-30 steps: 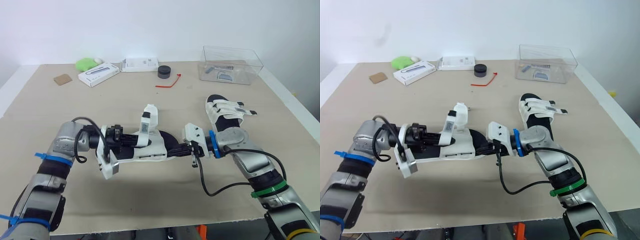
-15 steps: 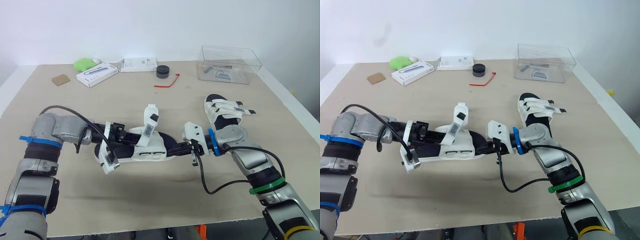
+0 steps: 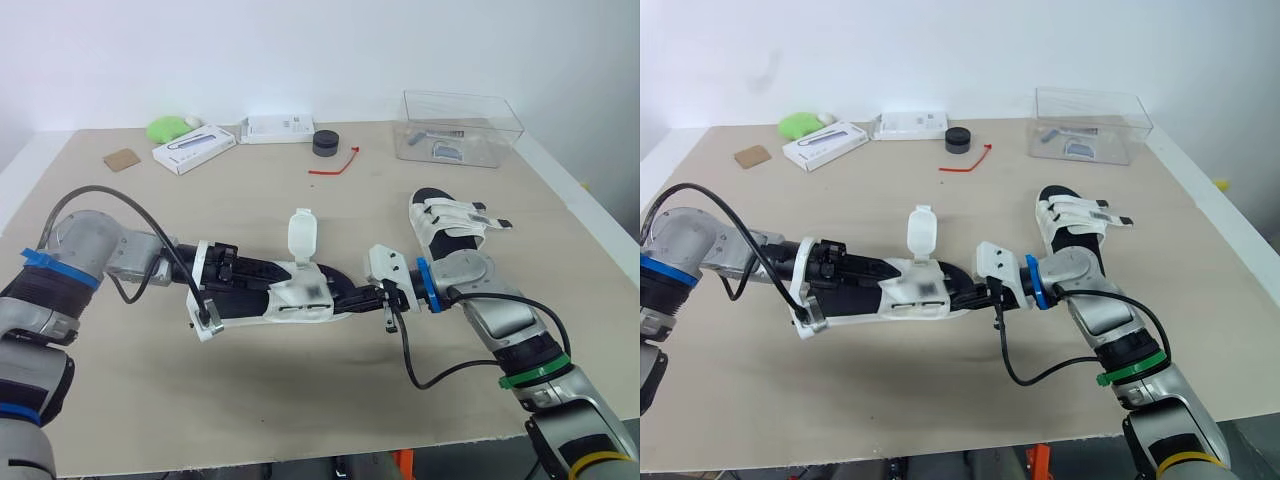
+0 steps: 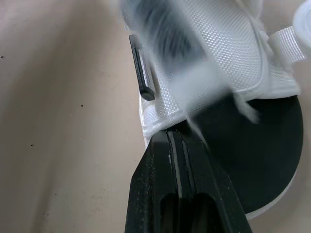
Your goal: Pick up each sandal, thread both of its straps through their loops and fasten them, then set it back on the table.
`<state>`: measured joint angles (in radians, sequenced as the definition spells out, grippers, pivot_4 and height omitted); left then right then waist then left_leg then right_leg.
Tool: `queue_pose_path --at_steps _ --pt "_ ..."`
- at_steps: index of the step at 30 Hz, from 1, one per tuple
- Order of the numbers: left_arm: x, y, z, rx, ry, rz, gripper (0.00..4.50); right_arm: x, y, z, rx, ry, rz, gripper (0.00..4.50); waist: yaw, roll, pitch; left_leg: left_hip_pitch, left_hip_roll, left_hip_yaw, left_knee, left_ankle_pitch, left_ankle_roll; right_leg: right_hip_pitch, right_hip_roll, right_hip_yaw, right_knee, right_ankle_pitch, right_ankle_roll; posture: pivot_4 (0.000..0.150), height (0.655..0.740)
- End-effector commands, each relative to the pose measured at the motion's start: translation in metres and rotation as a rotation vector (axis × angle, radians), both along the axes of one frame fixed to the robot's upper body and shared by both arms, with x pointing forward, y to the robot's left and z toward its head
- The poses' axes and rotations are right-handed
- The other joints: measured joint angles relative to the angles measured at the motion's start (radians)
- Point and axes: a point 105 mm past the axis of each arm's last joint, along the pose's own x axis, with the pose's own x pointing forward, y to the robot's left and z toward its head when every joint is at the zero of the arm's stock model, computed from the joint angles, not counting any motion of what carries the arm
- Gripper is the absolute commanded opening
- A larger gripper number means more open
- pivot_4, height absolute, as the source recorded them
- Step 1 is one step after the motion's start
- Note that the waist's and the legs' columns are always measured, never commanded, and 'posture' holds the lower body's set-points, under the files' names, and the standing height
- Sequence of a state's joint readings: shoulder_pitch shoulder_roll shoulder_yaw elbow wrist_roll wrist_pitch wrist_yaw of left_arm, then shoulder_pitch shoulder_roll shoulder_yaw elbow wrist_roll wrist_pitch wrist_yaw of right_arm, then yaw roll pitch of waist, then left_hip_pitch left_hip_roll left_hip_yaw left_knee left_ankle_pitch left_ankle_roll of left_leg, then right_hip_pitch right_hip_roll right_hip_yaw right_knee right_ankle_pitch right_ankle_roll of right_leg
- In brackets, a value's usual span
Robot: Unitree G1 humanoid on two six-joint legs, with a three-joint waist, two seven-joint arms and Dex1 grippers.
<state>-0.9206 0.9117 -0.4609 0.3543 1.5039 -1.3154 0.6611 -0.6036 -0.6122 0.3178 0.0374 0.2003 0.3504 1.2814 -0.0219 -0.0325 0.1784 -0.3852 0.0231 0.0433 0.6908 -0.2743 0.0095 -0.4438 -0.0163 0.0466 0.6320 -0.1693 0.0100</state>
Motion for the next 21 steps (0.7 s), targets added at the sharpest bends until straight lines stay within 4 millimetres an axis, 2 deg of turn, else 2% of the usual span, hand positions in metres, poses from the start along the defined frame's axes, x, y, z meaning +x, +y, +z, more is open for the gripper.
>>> queue_pose_path --at_steps 1,5,9,12,16,19,20,21 --pt "0.003 0.000 0.013 -0.026 -0.076 -0.012 4.36 0.001 0.003 0.010 0.010 -0.038 0.025 0.00 0.000 0.000 0.000 0.000 0.000 0.001 0.000 0.000 0.000 0.000 -0.001 0.000 0.000 0.000 0.000 0.150 0.7400" --pt "0.003 0.004 0.015 -0.041 -0.032 0.001 4.44 0.002 0.004 0.010 0.009 -0.038 0.028 0.00 -0.001 0.000 0.000 0.000 -0.001 0.003 0.000 0.000 0.000 0.000 -0.002 0.000 0.000 0.000 0.001 0.150 0.7400" --pt "0.007 0.018 0.014 -0.108 0.238 0.094 4.44 0.002 0.002 0.011 0.005 -0.037 0.027 0.00 -0.001 0.000 0.000 0.001 -0.001 0.004 0.000 0.000 0.000 0.000 -0.002 0.000 0.000 0.000 0.001 0.150 0.7400" --pt "0.010 0.027 0.013 -0.121 0.349 0.151 4.44 0.002 0.002 0.010 0.003 -0.034 0.028 0.00 -0.001 0.000 0.000 0.001 -0.001 0.004 0.000 0.000 0.000 0.000 -0.002 0.000 0.000 0.000 0.000 0.150 0.7400" --pt "0.026 0.038 0.019 -0.221 0.442 0.272 4.44 0.002 0.001 0.010 0.001 -0.034 0.029 0.00 0.000 0.000 0.000 0.001 -0.002 0.005 0.000 0.000 0.000 0.000 -0.002 0.000 0.000 0.000 0.001 0.150 0.7400" --pt "0.041 0.038 0.032 -0.382 0.524 0.381 4.44 0.003 0.001 0.010 0.002 -0.034 0.028 0.00 0.000 0.000 0.000 0.001 -0.003 0.005 0.000 0.000 0.000 0.000 -0.002 0.000 0.000 -0.001 0.002 0.150 0.7400" --pt "0.055 0.039 0.038 -0.468 0.648 0.490 4.44 0.003 0.001 0.010 0.002 -0.033 0.029 0.00 -0.001 0.000 0.000 0.000 -0.003 0.005 0.000 0.000 0.000 0.000 -0.002 0.001 0.000 -0.001 0.002 0.150 0.7400" --pt "0.060 0.040 0.038 -0.507 0.796 0.541 4.44 0.003 0.001 0.010 0.002 -0.033 0.029 0.00 -0.002 0.000 0.000 0.000 -0.002 0.005 0.001 0.000 0.000 -0.001 -0.002 0.001 0.001 -0.002 0.003 0.150 0.7400"
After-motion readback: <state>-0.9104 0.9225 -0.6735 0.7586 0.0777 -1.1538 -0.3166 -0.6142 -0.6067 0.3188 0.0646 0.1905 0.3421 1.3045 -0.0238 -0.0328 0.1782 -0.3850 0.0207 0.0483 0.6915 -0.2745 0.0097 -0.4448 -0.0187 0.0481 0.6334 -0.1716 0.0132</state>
